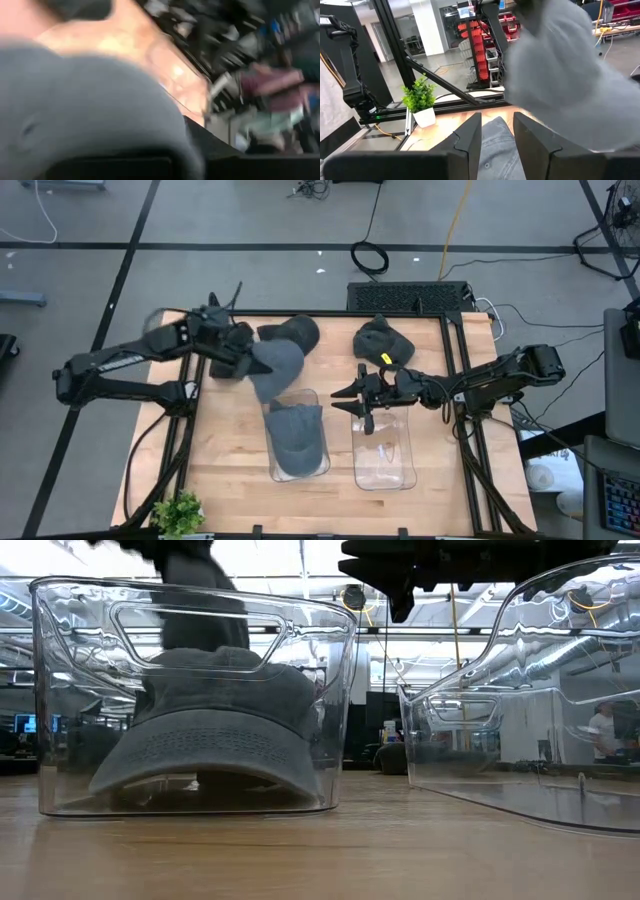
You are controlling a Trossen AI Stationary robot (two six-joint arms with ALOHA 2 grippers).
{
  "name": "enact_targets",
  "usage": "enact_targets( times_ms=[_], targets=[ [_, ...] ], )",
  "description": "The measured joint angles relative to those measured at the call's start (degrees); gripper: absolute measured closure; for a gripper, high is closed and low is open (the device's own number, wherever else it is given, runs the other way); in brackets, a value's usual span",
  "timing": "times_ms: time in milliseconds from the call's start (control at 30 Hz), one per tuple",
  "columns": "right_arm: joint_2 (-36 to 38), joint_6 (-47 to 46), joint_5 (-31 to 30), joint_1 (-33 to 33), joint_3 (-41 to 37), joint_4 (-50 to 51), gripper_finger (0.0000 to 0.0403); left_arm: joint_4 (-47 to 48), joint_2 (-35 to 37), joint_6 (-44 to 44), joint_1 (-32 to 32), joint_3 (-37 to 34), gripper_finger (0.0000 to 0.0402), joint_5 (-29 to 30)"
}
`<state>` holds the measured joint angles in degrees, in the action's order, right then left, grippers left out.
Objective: Pick & Place hat
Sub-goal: Put the gray cap into the left transparent bin
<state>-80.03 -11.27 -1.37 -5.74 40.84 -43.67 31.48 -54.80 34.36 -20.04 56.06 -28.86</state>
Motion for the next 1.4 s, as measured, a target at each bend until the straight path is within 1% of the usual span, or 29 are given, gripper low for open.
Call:
enact_targets(
  times_ms=[167, 233, 333, 400, 500, 567, 700, 767, 867, 933, 1067, 1100, 1233, 1400],
  targets=[
    [0.0, 0.0, 0.0, 0.4, 0.0, -0.4, 0.0303, 13.8, -2.5, -7.9, 5.5, 14.0, 0.0392, 2.7],
    [0.0, 0.0, 0.0, 0.4, 0.0, -0.2, 0.0303, 15.8, -3.8, -10.2, 8.7, 18.0, 0.0390, 3.0],
    [0.0, 0.0, 0.1, 0.5, 0.0, -0.2, 0.0303, 18.5, -6.1, -14.2, 12.8, 21.2, 0.0392, 3.5],
    [0.0, -0.1, 0.1, 0.5, 0.0, -0.2, 0.0303, 20.5, -8.5, -16.3, 15.1, 22.3, 0.0392, 2.9],
    [0.0, -0.5, 0.2, 0.5, 0.0, -0.2, 0.0303, 21.5, -13.1, -17.5, 18.2, 22.7, 0.0392, -3.1],
    [0.0, -0.7, 0.5, 0.5, 0.0, -0.2, 0.0303, 21.4, -16.5, -18.1, 20.9, 23.0, 0.0392, -5.3],
    [0.0, -1.6, 5.0, 0.6, 0.0, -0.2, 0.0303, 23.5, -22.7, -20.4, 24.4, 24.5, 0.0392, -7.4],
    [0.0, -2.2, 6.7, 0.8, 0.0, -0.2, 0.0303, 24.9, -25.1, -20.4, 25.3, 26.5, 0.0392, -7.7],
    [0.0, -3.1, 8.2, 1.3, 0.0, -0.2, 0.0303, 26.4, -27.4, -20.8, 26.7, 29.5, 0.0392, -4.9],
    [0.0, -3.1, 9.0, 1.3, 0.0, 0.1, 0.0303, 26.8, -29.1, -22.9, 27.7, 31.2, 0.0392, -3.9],
    [0.0, -3.1, 9.1, 1.3, 0.0, 0.3, 0.0303, 27.3, -32.0, -27.9, 28.8, 32.8, 0.0392, -4.5],
    [0.0, -3.1, 9.1, 1.3, 0.0, 0.3, 0.0303, 27.4, -32.7, -28.2, 28.9, 32.8, 0.0392, -5.0],
    [0.0, -3.1, 9.1, 1.3, 0.0, 0.3, 0.0303, 27.0, -36.2, -27.1, 29.3, 32.8, 0.0392, -10.4],
    [0.0, -3.0, 9.1, 1.3, 0.0, 0.3, 0.0303, 28.1, -38.4, -29.0, 29.9, 32.8, 0.0392, -11.8]
  ],
)
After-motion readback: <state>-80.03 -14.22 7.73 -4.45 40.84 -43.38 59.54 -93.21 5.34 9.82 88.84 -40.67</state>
